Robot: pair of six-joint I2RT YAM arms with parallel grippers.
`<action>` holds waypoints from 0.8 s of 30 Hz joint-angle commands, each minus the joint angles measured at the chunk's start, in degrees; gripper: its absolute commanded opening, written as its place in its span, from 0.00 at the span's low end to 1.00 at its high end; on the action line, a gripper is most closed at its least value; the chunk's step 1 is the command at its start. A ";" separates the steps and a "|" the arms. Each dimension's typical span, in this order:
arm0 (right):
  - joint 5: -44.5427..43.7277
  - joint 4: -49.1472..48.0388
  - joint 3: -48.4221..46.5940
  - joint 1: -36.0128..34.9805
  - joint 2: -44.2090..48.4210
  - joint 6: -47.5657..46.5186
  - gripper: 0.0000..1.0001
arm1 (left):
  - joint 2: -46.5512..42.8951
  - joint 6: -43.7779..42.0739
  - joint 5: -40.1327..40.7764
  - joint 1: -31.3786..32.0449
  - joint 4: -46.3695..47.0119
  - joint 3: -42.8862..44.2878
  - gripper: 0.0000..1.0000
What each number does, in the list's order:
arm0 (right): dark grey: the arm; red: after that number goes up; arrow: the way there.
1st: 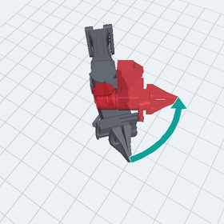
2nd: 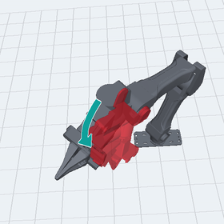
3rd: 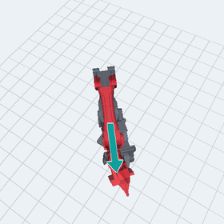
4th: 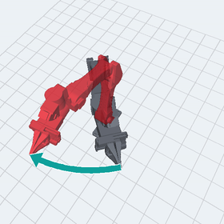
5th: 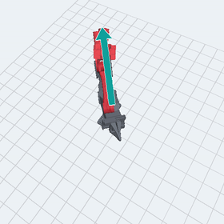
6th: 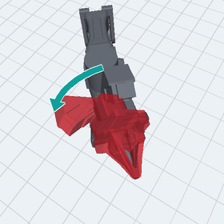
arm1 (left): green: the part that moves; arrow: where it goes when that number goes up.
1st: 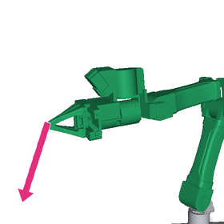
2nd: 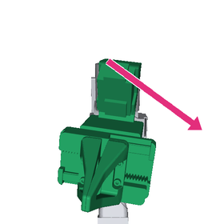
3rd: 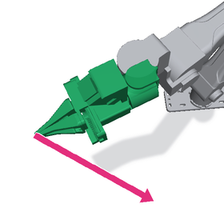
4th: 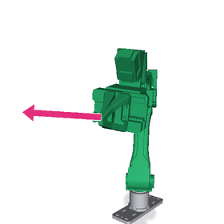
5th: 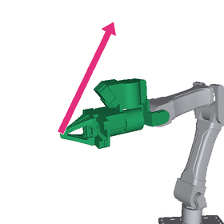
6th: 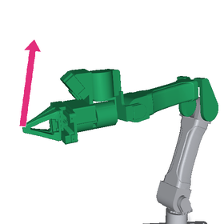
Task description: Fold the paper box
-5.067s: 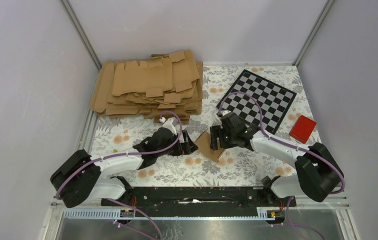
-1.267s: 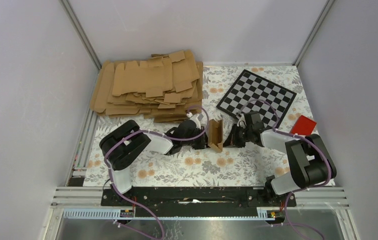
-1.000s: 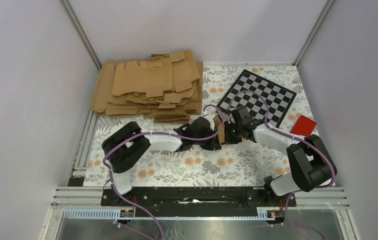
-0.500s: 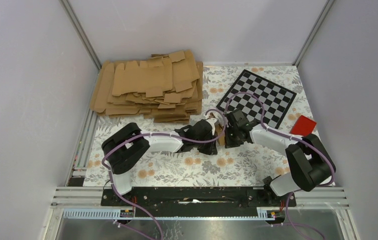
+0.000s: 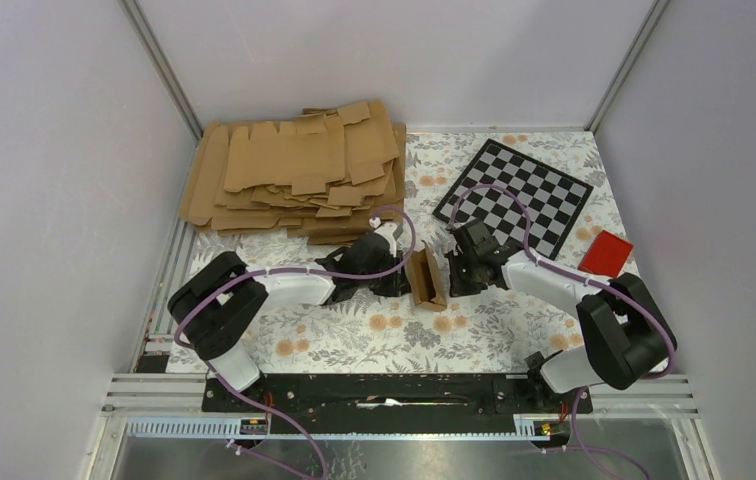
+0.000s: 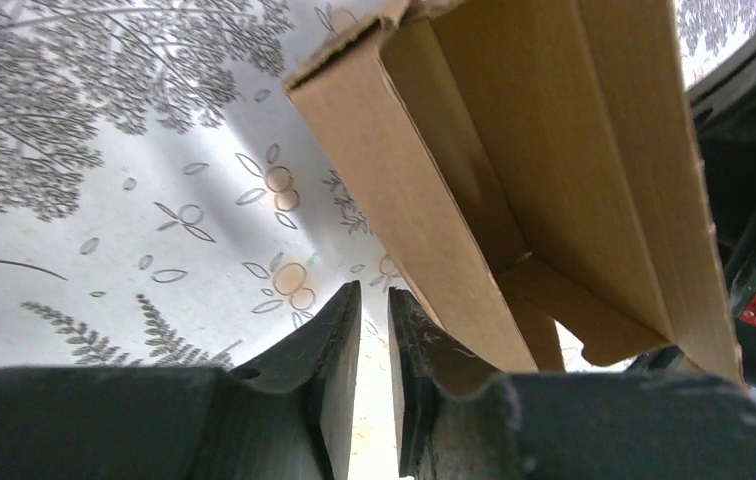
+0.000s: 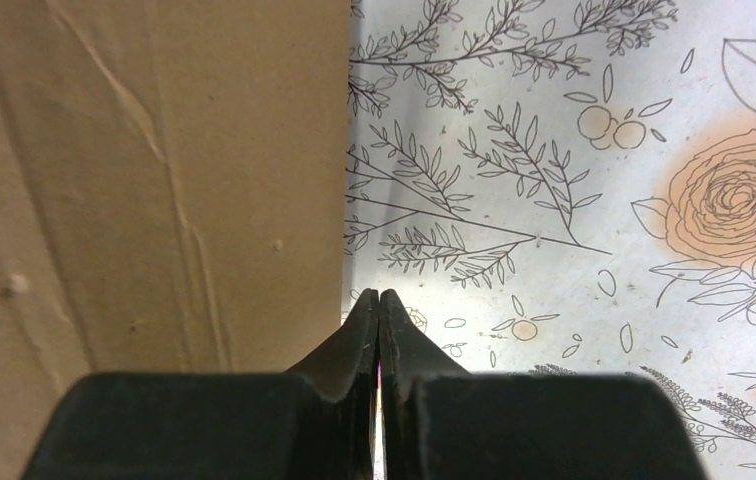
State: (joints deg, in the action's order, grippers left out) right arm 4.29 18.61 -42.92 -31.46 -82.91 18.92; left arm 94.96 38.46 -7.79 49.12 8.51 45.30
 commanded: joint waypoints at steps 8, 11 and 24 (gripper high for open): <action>-3.13 -1.19 -1.13 -0.59 11.48 3.31 0.16 | -3.42 0.17 -1.77 -2.23 12.13 -4.36 0.26; -3.37 -1.26 -2.44 -0.79 10.71 2.85 0.18 | -2.91 0.13 -4.15 -2.41 14.62 -4.68 0.27; 6.15 -7.36 -2.35 -2.80 3.23 4.60 0.26 | 0.99 0.19 -13.45 -2.32 17.05 -0.24 0.29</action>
State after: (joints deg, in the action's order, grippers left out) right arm 5.96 14.63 -44.82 -32.36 -79.90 22.33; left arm 94.52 38.65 -15.62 46.98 21.85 41.19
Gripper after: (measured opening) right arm 0.253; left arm 0.285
